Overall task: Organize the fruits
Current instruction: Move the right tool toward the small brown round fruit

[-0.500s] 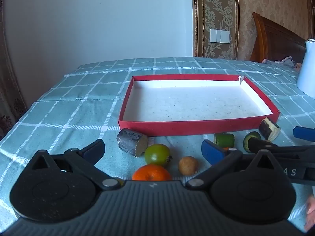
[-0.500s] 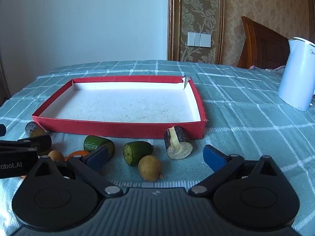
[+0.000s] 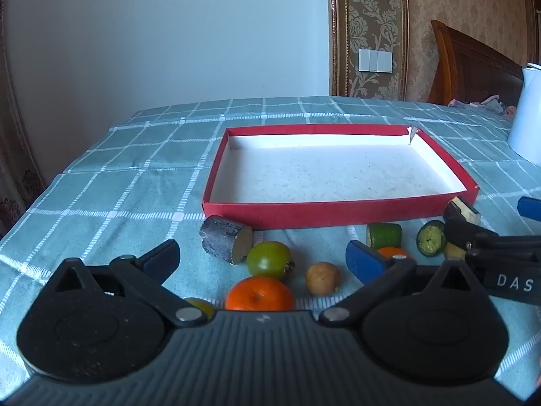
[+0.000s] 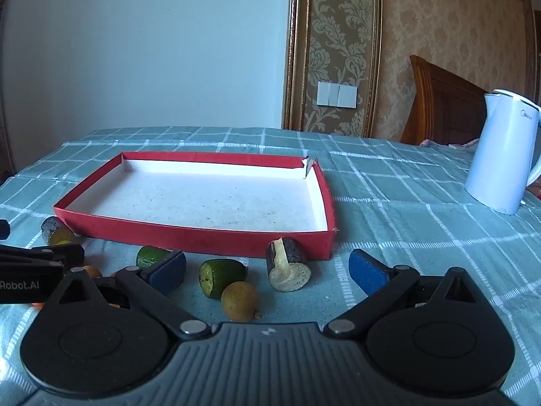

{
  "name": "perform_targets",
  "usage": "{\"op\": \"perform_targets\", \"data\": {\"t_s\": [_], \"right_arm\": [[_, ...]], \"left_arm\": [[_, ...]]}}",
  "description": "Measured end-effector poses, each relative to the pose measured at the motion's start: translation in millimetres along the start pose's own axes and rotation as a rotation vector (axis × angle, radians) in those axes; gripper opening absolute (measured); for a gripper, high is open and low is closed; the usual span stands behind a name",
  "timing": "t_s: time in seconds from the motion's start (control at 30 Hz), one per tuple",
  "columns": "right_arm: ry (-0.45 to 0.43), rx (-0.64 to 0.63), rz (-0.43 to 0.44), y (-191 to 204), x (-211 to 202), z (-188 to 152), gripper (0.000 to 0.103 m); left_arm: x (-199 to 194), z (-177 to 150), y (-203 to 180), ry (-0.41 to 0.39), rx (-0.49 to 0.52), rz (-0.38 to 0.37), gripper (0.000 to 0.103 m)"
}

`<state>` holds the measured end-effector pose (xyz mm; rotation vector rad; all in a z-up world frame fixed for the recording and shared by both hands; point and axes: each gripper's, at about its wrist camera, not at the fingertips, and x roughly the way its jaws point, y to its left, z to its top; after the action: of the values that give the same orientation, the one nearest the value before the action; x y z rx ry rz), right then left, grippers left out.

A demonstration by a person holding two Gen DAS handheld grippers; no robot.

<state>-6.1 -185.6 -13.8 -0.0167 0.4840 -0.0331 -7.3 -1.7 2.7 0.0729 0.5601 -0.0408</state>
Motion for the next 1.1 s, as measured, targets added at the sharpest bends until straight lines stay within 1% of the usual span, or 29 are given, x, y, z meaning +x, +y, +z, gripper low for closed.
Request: {"op": "perform_targets", "data": {"t_s": [0.17,0.33,0.4,0.53,0.6,0.73,0.9,1.03,1.1], "right_arm": [[-0.012,-0.012,-0.015,0,-4,-2,0.103],[0.013,-0.007,-0.037,-6,-5,-4,0.103],[0.017,-0.001,-0.032,-10,-6,-6,0.103],[-0.008,0.0,-0.043,-15,-12,-9,0.103],[-0.025,-0.007,-0.049,-15,-17,-9,0.103],[-0.033,0.003,-0.027,-14,-19,-9,0.103],[-0.029,-0.006,-0.034,-13,-20,-10,0.103],[-0.014,-0.01,-0.021,-15,-19,-11,0.103],[-0.013,-0.008,-0.012,-17,-21,-14,0.103]], "left_arm": [[2,-3,0,0.005,-0.003,-0.017,0.103],[-4,-5,-1,-0.011,-0.002,-0.004,0.103],[-4,-7,-1,-0.008,-0.004,-0.003,0.103],[-8,-14,3,-0.006,0.0,-0.008,0.103],[-10,-18,6,-0.003,-0.013,-0.009,0.103],[-8,-21,11,0.02,-0.041,-0.026,0.103],[-11,-24,9,0.01,-0.026,-0.016,0.103],[-11,-24,11,0.022,-0.043,-0.031,0.103],[-13,-25,11,0.007,-0.034,-0.039,0.103]]}}
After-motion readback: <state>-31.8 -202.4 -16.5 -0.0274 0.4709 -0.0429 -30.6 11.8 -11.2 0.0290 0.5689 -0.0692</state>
